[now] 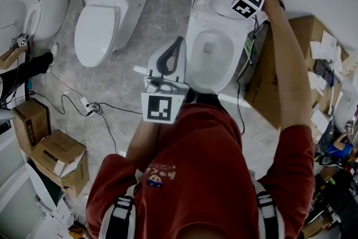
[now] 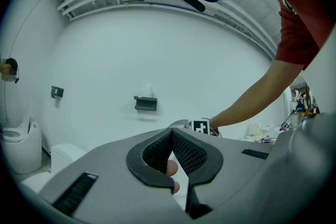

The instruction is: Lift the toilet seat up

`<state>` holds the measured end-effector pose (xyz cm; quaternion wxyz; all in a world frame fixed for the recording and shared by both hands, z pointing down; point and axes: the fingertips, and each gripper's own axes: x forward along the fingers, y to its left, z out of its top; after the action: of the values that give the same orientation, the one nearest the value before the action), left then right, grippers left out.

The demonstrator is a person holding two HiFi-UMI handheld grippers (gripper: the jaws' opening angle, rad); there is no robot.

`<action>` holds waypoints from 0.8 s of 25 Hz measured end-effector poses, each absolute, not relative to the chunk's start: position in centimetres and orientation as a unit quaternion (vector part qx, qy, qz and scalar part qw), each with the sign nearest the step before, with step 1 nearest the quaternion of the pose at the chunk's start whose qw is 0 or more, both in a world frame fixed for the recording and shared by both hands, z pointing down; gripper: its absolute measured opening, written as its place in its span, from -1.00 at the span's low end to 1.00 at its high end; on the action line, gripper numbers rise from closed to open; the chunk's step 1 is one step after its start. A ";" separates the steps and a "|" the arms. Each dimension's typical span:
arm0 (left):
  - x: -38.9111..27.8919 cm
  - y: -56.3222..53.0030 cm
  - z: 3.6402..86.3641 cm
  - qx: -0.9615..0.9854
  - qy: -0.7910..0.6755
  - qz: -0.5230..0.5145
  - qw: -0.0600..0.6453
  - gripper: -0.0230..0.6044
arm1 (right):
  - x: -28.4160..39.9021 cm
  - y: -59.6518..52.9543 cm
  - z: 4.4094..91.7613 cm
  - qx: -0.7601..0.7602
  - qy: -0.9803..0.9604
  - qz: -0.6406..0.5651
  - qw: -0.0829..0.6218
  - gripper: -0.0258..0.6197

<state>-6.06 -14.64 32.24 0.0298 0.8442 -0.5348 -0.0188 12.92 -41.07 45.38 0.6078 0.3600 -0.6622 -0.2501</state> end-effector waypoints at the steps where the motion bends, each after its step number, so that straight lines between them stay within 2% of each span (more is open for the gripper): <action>1: -5.9 -14.6 32.1 0.844 -0.535 -0.019 0.028 -0.90 | 13.0 -41.0 45.3 0.360 -0.662 -0.251 0.607 -0.67; 11: -6.4 -13.5 31.2 0.836 -0.548 -0.015 0.016 -0.90 | 13.3 -40.5 45.5 0.367 -0.662 -0.254 0.602 -0.67; 20: -7.4 -12.1 30.7 0.827 -0.561 -0.014 0.006 -0.90 | 13.0 -38.8 44.1 0.419 -0.684 -0.278 0.529 -0.57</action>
<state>-7.36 -12.09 30.72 0.0064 0.8274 -0.5614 -0.0139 12.97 -38.81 44.09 0.5288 0.4188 -0.6837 -0.2784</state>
